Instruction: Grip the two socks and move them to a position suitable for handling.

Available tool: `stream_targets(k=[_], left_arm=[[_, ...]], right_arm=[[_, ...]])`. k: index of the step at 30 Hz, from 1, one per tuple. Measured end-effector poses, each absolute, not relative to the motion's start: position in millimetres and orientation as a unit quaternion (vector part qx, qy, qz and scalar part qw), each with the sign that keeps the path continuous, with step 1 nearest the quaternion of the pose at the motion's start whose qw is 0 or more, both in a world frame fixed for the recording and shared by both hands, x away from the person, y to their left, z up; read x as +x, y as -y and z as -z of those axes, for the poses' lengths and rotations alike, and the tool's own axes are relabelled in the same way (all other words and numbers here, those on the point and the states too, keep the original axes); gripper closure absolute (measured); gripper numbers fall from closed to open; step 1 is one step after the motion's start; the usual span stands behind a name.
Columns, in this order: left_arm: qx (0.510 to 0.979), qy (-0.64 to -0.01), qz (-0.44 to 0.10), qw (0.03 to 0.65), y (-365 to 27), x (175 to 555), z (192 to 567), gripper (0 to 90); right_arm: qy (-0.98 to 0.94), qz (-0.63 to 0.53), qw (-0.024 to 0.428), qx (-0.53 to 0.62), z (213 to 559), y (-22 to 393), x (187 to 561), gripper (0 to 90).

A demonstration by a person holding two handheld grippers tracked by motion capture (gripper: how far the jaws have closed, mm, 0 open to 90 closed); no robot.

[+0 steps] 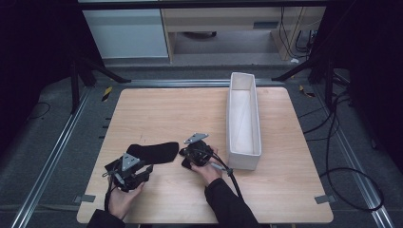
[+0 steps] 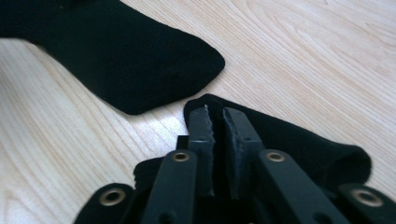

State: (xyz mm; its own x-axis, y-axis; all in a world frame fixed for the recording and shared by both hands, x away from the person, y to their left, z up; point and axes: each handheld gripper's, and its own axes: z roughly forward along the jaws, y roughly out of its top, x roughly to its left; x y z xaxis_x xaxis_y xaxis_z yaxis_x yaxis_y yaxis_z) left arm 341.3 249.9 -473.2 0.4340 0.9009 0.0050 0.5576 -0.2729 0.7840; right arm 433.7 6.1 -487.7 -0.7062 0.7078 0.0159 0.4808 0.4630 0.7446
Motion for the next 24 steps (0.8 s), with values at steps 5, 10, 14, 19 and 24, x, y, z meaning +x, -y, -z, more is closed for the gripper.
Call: stream_targets(k=[5, 10, 14, 19, 24], left_arm=[[0.773, -0.460, -0.223, 0.375, -237.1, 342.1, 473.7, 56.4], [0.789, -0.430, -0.216, 0.382, -214.3, 346.6, 474.5, 54.7], [0.800, -0.408, -0.208, 0.389, -193.3, 353.8, 473.9, 52.9], [0.806, -0.401, -0.194, 0.390, -173.1, 366.8, 477.0, 53.1], [0.813, -0.392, -0.182, 0.390, -155.7, 380.6, 480.8, 55.1]], right_arm=[[-0.824, -0.414, 0.157, 0.355, 468.7, 6.2, 429.4, 84.0], [-0.803, -0.448, 0.173, 0.354, 441.9, 19.9, 426.1, 83.6], [-0.789, -0.463, 0.186, 0.359, 428.4, 29.6, 425.0, 83.6], [-0.786, -0.459, 0.196, 0.366, 423.4, 37.5, 421.9, 83.6], [-0.786, -0.456, 0.201, 0.367, 423.3, 45.1, 418.4, 83.6]])
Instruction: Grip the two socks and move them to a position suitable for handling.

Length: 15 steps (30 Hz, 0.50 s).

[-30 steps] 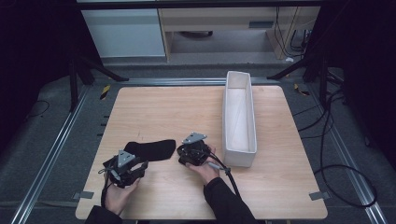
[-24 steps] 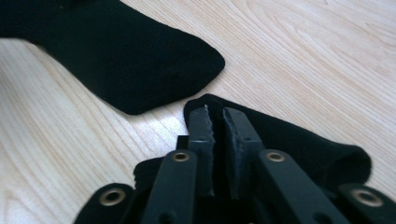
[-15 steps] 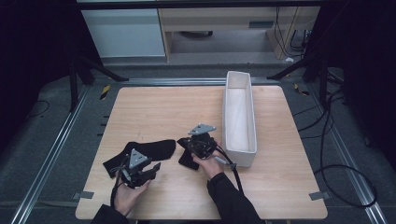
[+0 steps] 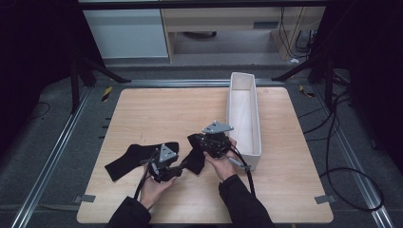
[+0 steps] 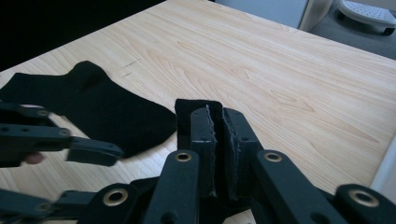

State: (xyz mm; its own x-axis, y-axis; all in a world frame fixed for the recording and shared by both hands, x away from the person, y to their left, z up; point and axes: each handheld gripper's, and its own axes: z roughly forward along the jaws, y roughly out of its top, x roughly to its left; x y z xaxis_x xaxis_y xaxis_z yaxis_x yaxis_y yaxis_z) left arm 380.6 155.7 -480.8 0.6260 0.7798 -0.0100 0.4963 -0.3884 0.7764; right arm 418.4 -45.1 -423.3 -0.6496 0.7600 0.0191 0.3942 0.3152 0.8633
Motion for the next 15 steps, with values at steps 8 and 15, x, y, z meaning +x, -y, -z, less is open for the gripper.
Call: stream_targets(k=[8, 15], left_arm=[[0.828, -0.398, -0.161, 0.361, -144.4, 394.4, 492.3, 58.1], [0.830, -0.407, -0.159, 0.347, -142.4, 395.2, 493.7, 76.0]], right_arm=[[-0.785, -0.457, 0.201, 0.366, 423.0, 51.8, 414.0, 83.5], [-0.783, -0.459, 0.199, 0.369, 425.2, 56.4, 413.0, 83.5]])
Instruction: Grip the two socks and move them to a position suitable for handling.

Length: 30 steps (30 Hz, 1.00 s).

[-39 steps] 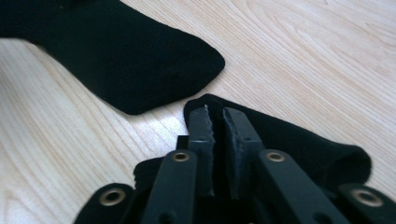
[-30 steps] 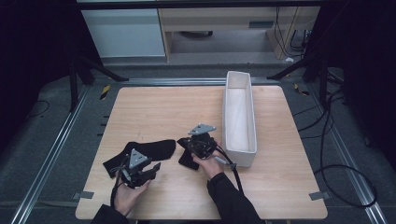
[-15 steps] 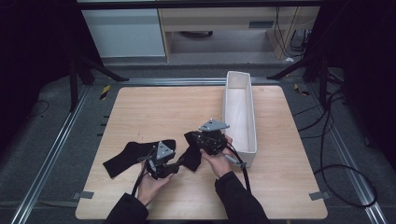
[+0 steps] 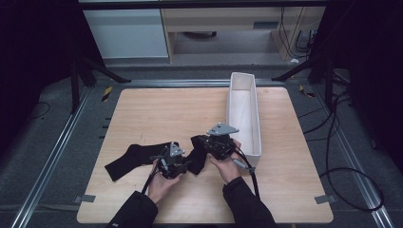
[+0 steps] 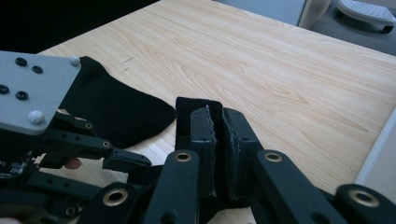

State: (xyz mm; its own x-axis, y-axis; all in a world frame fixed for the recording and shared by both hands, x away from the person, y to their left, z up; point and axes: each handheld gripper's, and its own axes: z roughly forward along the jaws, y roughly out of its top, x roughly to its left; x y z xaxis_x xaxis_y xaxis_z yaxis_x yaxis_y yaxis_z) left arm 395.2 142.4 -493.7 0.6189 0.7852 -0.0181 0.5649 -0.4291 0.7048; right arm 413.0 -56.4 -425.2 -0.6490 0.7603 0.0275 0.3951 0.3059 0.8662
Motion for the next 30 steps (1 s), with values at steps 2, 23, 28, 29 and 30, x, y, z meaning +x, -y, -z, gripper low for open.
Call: stream_targets(k=[2, 23, 28, 29, 30], left_arm=[[0.833, -0.402, -0.161, 0.345, -142.3, 393.4, 492.0, 83.9], [0.808, -0.457, -0.154, 0.338, -212.4, 350.3, 452.7, 86.1], [0.824, -0.461, -0.140, 0.299, -205.3, 354.5, 471.2, 85.8], [0.826, -0.461, -0.139, 0.293, -205.1, 354.3, 473.4, 85.7], [0.826, -0.462, -0.138, 0.290, -205.6, 354.1, 475.2, 85.5]], right_arm=[[-0.782, -0.462, 0.199, 0.368, 424.9, 57.4, 412.4, 83.5], [-0.790, -0.493, 0.141, 0.335, 422.4, 54.2, 393.3, 82.1], [-0.812, -0.459, 0.124, 0.338, 436.2, 59.2, 384.8, 81.0], [-0.817, -0.453, 0.120, 0.335, 439.6, 60.6, 382.4, 80.2], [-0.822, -0.448, 0.113, 0.332, 442.6, 61.9, 379.6, 79.3]])
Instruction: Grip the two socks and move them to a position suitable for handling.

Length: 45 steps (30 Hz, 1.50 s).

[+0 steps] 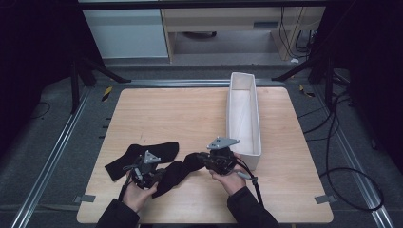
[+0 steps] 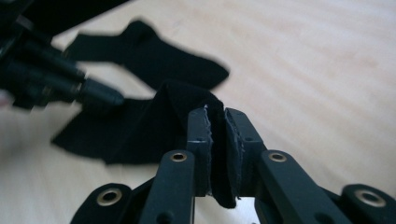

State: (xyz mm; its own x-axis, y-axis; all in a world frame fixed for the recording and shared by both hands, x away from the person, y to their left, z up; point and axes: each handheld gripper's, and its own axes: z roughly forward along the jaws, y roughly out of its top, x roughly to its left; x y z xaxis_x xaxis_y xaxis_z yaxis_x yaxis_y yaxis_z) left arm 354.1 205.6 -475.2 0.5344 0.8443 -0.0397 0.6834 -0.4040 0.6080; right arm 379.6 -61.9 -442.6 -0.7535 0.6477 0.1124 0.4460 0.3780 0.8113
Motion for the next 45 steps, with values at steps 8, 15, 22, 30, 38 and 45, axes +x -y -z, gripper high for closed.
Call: stream_targets(k=[8, 15, 22, 30, 38, 45], left_arm=[[0.818, -0.471, -0.145, 0.297, -212.6, 350.4, 475.6, 76.8], [0.819, -0.457, -0.147, 0.313, -221.0, 330.1, 471.2, 69.9], [0.839, -0.439, -0.142, 0.288, -218.1, 322.1, 486.7, 68.9], [0.835, -0.448, -0.151, 0.280, -227.3, 317.0, 486.5, 68.8], [0.831, -0.454, -0.150, 0.282, -232.1, 315.5, 485.4, 67.9], [0.825, -0.462, -0.149, 0.288, -241.7, 312.8, 485.1, 66.3]], right_arm=[[-0.831, -0.450, 0.088, 0.314, 451.1, 72.6, 358.8, 71.0], [-0.826, -0.466, 0.090, 0.303, 447.7, 89.9, 342.5, 62.4], [-0.821, -0.463, 0.105, 0.317, 446.5, 82.0, 346.1, 66.0], [-0.843, -0.429, 0.078, 0.314, 480.2, 67.1, 337.9, 67.2], [-0.854, -0.407, 0.065, 0.317, 504.0, 60.3, 333.8, 62.3], [-0.847, -0.404, 0.110, 0.329, 497.4, 65.8, 337.9, 62.5]])
